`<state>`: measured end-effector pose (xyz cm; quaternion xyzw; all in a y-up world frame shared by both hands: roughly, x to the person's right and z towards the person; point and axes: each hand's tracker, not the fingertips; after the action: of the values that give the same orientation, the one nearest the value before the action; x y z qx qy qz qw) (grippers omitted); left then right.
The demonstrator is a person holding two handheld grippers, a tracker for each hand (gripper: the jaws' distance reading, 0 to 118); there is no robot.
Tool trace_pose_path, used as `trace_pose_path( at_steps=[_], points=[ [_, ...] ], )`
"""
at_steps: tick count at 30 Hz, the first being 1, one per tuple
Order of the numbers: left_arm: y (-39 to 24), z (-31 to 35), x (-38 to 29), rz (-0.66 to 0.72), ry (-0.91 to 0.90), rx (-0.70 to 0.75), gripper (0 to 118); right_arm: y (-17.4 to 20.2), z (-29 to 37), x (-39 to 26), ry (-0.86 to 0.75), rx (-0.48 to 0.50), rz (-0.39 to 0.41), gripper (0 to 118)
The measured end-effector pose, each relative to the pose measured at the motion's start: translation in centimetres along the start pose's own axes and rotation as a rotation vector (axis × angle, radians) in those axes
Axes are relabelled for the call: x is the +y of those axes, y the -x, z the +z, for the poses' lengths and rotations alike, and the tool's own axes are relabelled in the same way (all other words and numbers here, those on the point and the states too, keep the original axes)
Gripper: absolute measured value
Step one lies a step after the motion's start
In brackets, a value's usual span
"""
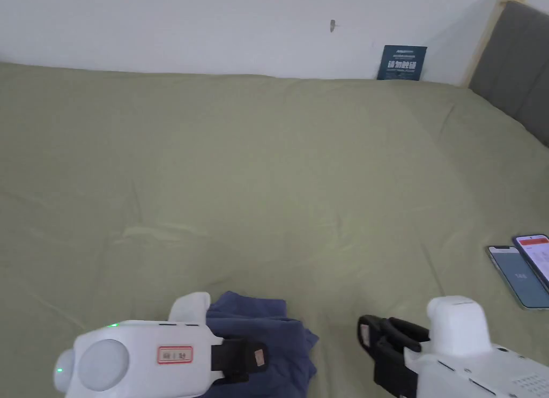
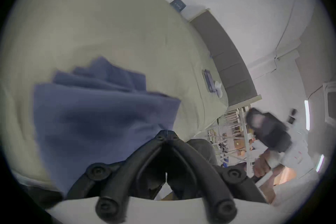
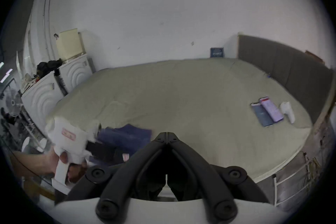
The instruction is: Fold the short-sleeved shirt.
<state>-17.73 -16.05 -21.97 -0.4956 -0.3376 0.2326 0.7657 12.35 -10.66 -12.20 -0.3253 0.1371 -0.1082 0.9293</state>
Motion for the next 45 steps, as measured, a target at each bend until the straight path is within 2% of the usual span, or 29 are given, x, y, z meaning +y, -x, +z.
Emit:
trace_pose_path(
  at_steps=[2, 4, 6, 9, 11, 14, 17, 20, 21, 22, 23, 24, 25, 27, 30, 31, 32, 33, 34, 36, 39, 41, 43, 45],
  points=[
    [0.3, 2.6, 0.3, -0.026, -0.036, 0.044, 0, -0.3, -2.9, 0.0, 0.067, 0.134, -0.052, 0],
    [1.6, 4.8, 0.9, -0.026, -0.060, 0.074, 0, -0.9, -6.3, -0.2, 0.155, 0.290, -0.145, 0],
    [3.0, 6.4, 1.2, -0.006, -0.083, 0.104, 0, -1.6, -9.7, -0.7, 0.233, 0.399, -0.198, 0],
    [5.4, 7.7, 2.1, 0.027, -0.081, 0.144, 0, -2.7, -13.6, -2.0, 0.318, 0.511, -0.263, 0],
    [7.0, 7.9, 2.7, 0.030, -0.047, 0.142, 0, -3.8, -15.9, -2.7, 0.364, 0.528, -0.309, 0],
    [9.1, 7.5, 3.4, 0.049, -0.007, 0.157, 0, -6.5, -19.4, -4.4, 0.443, 0.595, -0.417, 0],
    [10.6, 7.0, 3.8, 0.095, 0.034, 0.105, 0, -9.0, -21.5, -5.6, 0.457, 0.757, -0.617, 0],
    [11.5, 6.6, 3.8, 0.112, 0.038, 0.083, 0, -8.9, -21.3, -5.5, 0.450, 0.752, -0.556, 0],
    [11.7, 6.4, 3.7, 0.123, 0.043, 0.050, 6, -8.7, -21.1, -5.5, 0.449, 0.750, -0.558, 0],
    [11.8, 6.3, 3.7, 0.135, 0.054, 0.023, 36, -8.8, -21.1, -5.5, 0.451, 0.752, -0.562, 0],
    [11.8, 6.0, 3.8, 0.136, 0.065, -0.019, 72, -8.9, -21.1, -5.6, 0.452, 0.754, -0.567, 0],
    [12.0, 5.6, 3.8, 0.150, 0.069, -0.077, 99, -8.8, -21.1, -5.6, 0.451, 0.755, -0.570, 0],
    [12.2, 5.0, 3.8, 0.165, 0.090, -0.098, 105, -8.6, -21.0, -5.6, 0.450, 0.756, -0.571, 0],
    [12.8, 3.5, 4.0, 0.203, 0.114, -0.130, 105, -8.7, -21.0, -5.7, 0.451, 0.761, -0.580, 0],
    [13.5, 0.6, 4.1, 0.194, 0.155, -0.103, 104, -8.9, -21.2, -5.8, 0.456, 0.768, -0.593, 0],
    [13.6, 0.1, 4.1, 0.180, 0.160, -0.119, 100, -9.0, -21.2, -5.8, 0.458, 0.770, -0.595, 0],
    [13.5, -0.1, 4.1, 0.174, 0.147, -0.151, 92, -8.9, -21.2, -5.8, 0.460, 0.769, -0.594, 0],
    [13.4, -0.1, 4.4, 0.188, 0.133, -0.197, 76, -8.8, -21.2, -5.6, 0.460, 0.769, -0.592, 0],
    [13.3, -0.1, 4.5, 0.193, 0.131, -0.166, 38, -8.7, -21.0, -5.5, 0.460, 0.763, -0.591, 0],
    [13.6, 0.0, 4.5, 0.148, 0.118, -0.027, 34, -8.2, -20.4, -5.0, 0.460, 0.728, -0.565, 0],
    [13.9, 1.2, 4.9, 0.204, 0.135, -0.102, 33, -7.1, -18.9, -4.0, 0.458, 0.684, -0.478, 0],
    [13.7, 3.0, 5.5, 0.170, 0.120, -0.090, 33, -6.8, -18.0, -3.3, 0.451, 0.681, -0.455, 0],
    [14.6, 6.1, 6.7, 0.192, 0.082, -0.072, 33, -6.3, -16.9, -2.5, 0.429, 0.671, -0.419, 0],
    [16.1, 10.2, 7.9, 0.182, 0.036, -0.003, 33, -6.1, -15.7, -1.5, 0.403, 0.667, -0.404, 0]
  ],
)
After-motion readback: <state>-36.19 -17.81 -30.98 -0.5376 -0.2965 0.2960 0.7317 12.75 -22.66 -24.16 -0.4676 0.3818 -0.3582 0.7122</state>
